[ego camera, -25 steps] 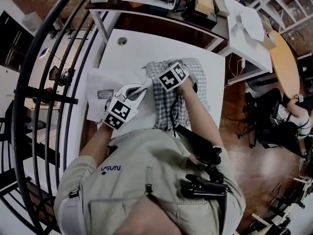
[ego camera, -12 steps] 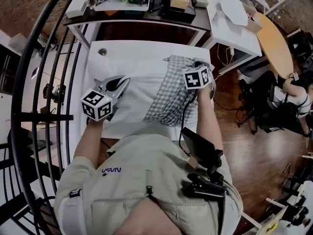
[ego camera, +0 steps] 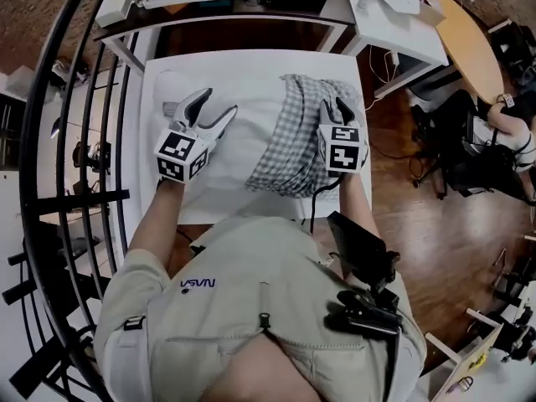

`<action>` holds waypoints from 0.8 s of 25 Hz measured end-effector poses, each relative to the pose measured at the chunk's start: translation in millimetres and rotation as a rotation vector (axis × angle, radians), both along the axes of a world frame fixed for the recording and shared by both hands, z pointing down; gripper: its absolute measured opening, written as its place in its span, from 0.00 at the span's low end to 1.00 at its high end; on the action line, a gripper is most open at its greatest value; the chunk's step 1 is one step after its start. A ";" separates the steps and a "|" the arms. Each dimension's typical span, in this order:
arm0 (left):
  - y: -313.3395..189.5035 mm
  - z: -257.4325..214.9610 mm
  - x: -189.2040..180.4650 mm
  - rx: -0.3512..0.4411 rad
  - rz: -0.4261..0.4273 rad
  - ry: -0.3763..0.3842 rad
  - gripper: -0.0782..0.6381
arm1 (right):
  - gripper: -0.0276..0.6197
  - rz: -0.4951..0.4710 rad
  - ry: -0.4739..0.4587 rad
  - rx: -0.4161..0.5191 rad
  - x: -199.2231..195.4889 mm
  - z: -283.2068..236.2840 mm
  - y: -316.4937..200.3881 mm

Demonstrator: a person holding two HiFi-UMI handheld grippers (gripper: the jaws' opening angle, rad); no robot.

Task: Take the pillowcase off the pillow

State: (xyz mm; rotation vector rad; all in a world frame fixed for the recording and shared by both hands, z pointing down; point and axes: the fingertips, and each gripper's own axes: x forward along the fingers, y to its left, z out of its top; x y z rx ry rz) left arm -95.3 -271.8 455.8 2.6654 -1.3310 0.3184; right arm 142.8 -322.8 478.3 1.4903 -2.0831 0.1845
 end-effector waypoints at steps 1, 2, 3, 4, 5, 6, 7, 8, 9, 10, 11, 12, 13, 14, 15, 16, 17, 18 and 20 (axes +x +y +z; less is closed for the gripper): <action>14.0 -4.8 3.0 0.015 0.018 -0.019 0.48 | 0.24 -0.006 -0.031 -0.004 -6.9 -1.9 18.6; 30.4 -5.6 6.9 0.017 0.038 -0.038 0.48 | 0.24 -0.014 -0.057 -0.012 -14.1 -2.4 38.0; 47.8 -2.5 11.2 0.007 0.059 -0.059 0.48 | 0.24 -0.022 -0.077 -0.021 -21.0 -2.0 57.7; 65.2 4.3 15.8 -0.012 0.078 -0.082 0.48 | 0.24 -0.029 -0.095 -0.035 -27.3 -0.3 77.2; 81.9 13.9 20.8 -0.038 0.097 -0.105 0.48 | 0.24 -0.036 -0.110 -0.054 -32.8 2.9 95.9; 97.3 25.4 26.1 -0.067 0.119 -0.127 0.48 | 0.24 -0.041 -0.124 -0.079 -37.9 7.7 113.6; 110.8 38.0 31.0 -0.098 0.140 -0.149 0.48 | 0.24 -0.047 -0.137 -0.109 -42.9 14.2 130.1; 122.0 50.7 35.3 -0.124 0.159 -0.172 0.48 | 0.24 -0.053 -0.150 -0.144 -47.8 21.9 145.6; 130.9 62.8 38.7 -0.143 0.174 -0.199 0.48 | 0.24 -0.057 -0.159 -0.181 -52.6 30.7 160.4; 137.6 74.6 41.0 -0.151 0.185 -0.230 0.48 | 0.24 -0.059 -0.162 -0.220 -57.1 40.8 174.6; 142.2 86.9 42.1 -0.154 0.189 -0.261 0.48 | 0.24 -0.059 -0.158 -0.259 -62.0 52.5 187.9; 144.6 99.4 42.2 -0.158 0.188 -0.286 0.48 | 0.24 -0.060 -0.150 -0.295 -67.9 65.7 199.6; 144.6 110.9 42.5 -0.165 0.189 -0.308 0.48 | 0.27 -0.062 -0.140 -0.324 -74.6 79.6 208.1; 142.5 120.5 43.4 -0.173 0.192 -0.329 0.48 | 0.30 -0.062 -0.127 -0.340 -81.7 93.0 212.3; 139.0 127.6 44.6 -0.178 0.194 -0.353 0.48 | 0.31 -0.062 -0.106 -0.342 -88.4 104.4 212.0; 134.9 131.2 45.3 -0.175 0.195 -0.374 0.46 | 0.30 -0.064 -0.073 -0.334 -93.6 112.6 208.4; 130.8 130.1 45.5 -0.168 0.192 -0.381 0.39 | 0.30 -0.065 -0.028 -0.316 -96.1 116.9 203.2; 126.8 123.7 45.0 -0.159 0.187 -0.367 0.28 | 0.24 -0.065 0.023 -0.291 -95.2 117.3 198.4; 117.9 96.9 42.4 -0.143 0.174 -0.287 0.15 | 0.09 -0.055 0.107 -0.232 -84.7 106.8 192.9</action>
